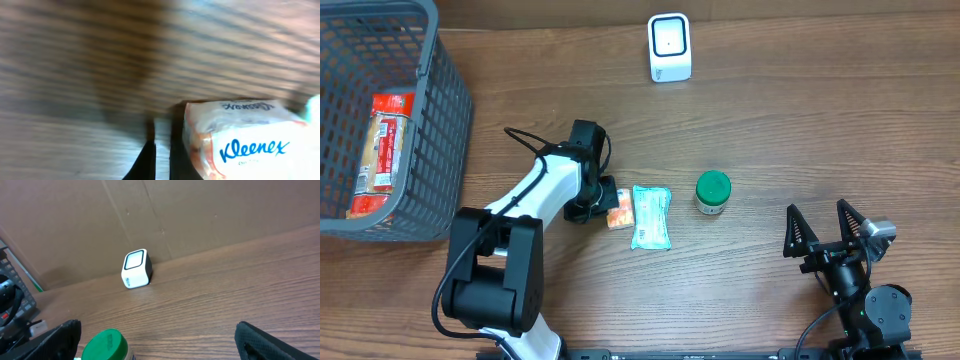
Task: Scan the item barcode
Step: 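Move the left gripper back into the grey basket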
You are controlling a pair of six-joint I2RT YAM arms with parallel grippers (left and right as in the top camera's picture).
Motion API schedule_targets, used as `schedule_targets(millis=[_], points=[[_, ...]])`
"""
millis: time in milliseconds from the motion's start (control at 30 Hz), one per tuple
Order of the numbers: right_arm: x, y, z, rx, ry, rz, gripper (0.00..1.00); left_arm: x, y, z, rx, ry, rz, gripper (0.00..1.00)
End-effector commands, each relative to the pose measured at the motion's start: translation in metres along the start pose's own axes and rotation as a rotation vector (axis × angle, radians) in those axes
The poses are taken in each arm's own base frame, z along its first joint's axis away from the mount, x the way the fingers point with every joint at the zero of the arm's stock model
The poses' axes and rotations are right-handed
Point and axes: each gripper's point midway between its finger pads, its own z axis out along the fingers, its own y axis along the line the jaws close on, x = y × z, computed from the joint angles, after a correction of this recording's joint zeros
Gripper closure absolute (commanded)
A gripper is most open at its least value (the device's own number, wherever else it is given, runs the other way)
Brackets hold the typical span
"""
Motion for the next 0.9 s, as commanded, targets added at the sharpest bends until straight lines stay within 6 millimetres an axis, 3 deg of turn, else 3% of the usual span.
schedule_targets(millis=[0,267,433,600,700,800,867], points=[[0.002,-0.002,0.0,0.004,-0.003,-0.006,0.0,0.008,-0.023,0.0,0.083,0.021,0.045,0.96],[0.002,-0.002,0.0,0.004,-0.003,-0.006,0.0,0.009,-0.018,-0.008,0.051,0.028,0.054,0.96],[0.002,-0.002,0.0,0.004,-0.003,-0.006,0.0,-0.011,0.0,-0.046,-0.038,-0.053,0.032,0.96],[0.002,-0.002,0.0,0.004,-0.003,-0.006,0.0,-0.035,0.003,-0.108,-0.046,-0.185,0.035,0.95],[0.002,-0.002,0.0,0.004,-0.003,-0.006,0.0,-0.049,0.001,-0.148,-0.028,-0.277,0.058,0.88],[0.002,-0.002,0.0,0.004,-0.003,-0.006,0.0,-0.068,0.009,-0.201,-0.039,-0.408,0.04,0.76],[0.002,-0.002,0.0,0.004,-0.003,-0.006,0.0,-0.081,0.02,-0.237,-0.057,-0.502,0.006,0.5]])
